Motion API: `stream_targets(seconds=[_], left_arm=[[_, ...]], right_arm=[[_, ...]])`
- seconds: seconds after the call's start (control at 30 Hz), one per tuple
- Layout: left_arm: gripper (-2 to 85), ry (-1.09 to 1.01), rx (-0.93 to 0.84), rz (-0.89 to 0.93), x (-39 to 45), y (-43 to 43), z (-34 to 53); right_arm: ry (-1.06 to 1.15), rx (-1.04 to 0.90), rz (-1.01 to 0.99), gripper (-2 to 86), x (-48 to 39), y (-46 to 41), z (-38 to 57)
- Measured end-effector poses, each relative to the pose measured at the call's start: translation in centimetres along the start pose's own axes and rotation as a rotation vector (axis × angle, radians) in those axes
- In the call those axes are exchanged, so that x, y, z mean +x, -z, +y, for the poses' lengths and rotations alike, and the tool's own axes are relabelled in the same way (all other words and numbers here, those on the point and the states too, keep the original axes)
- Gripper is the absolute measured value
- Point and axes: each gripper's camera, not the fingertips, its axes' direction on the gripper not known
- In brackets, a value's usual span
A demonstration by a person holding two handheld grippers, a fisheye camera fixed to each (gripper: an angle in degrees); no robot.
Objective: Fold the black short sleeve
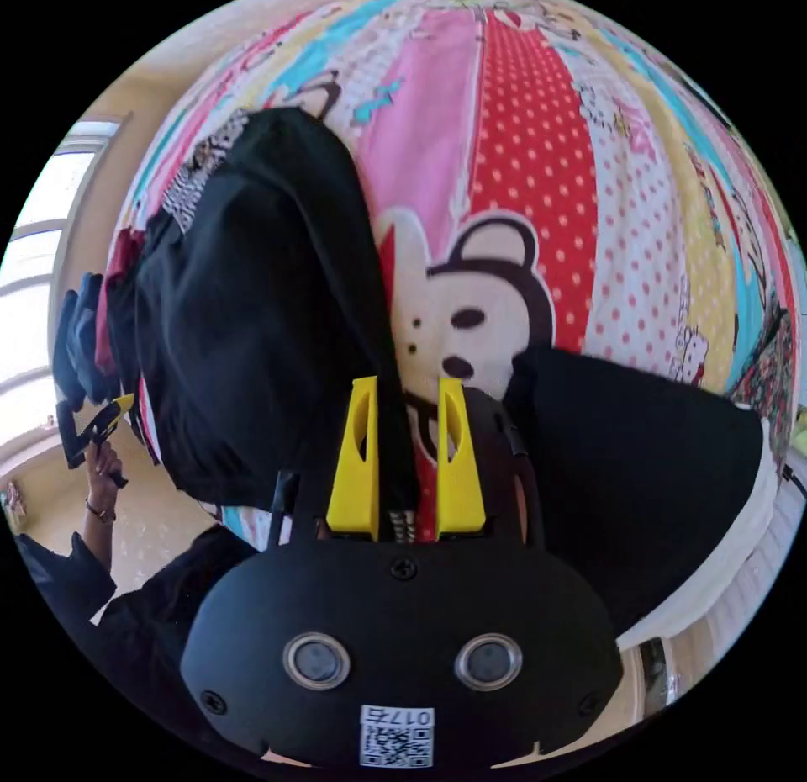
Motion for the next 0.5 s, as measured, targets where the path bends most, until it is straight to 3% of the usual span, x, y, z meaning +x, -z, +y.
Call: stream_targets(seconds=[0.13,0.37,0.43,0.5], left_arm=[[7.1,0.063,-0.041,0.093,-3.0,2.3,1.1],[8.6,0.032,-0.075,0.058,-4.1,5.3,-0.4],[10.6,0.048,-0.103,0.075,-4.7,5.2,-0.9],[11.4,0.076,-0.144,0.101,-5.3,4.6,-1.2]], right_arm=[[0.035,-0.067,-0.034,2.3,2.9,4.9,-1.7],[-0.115,0.363,0.461,4.1,8.6,22.4,-6.7],[-0.143,0.359,0.378,8.8,9.5,23.2,-6.2],[0.008,0.262,0.106,11.9,9.0,20.2,-4.9]])
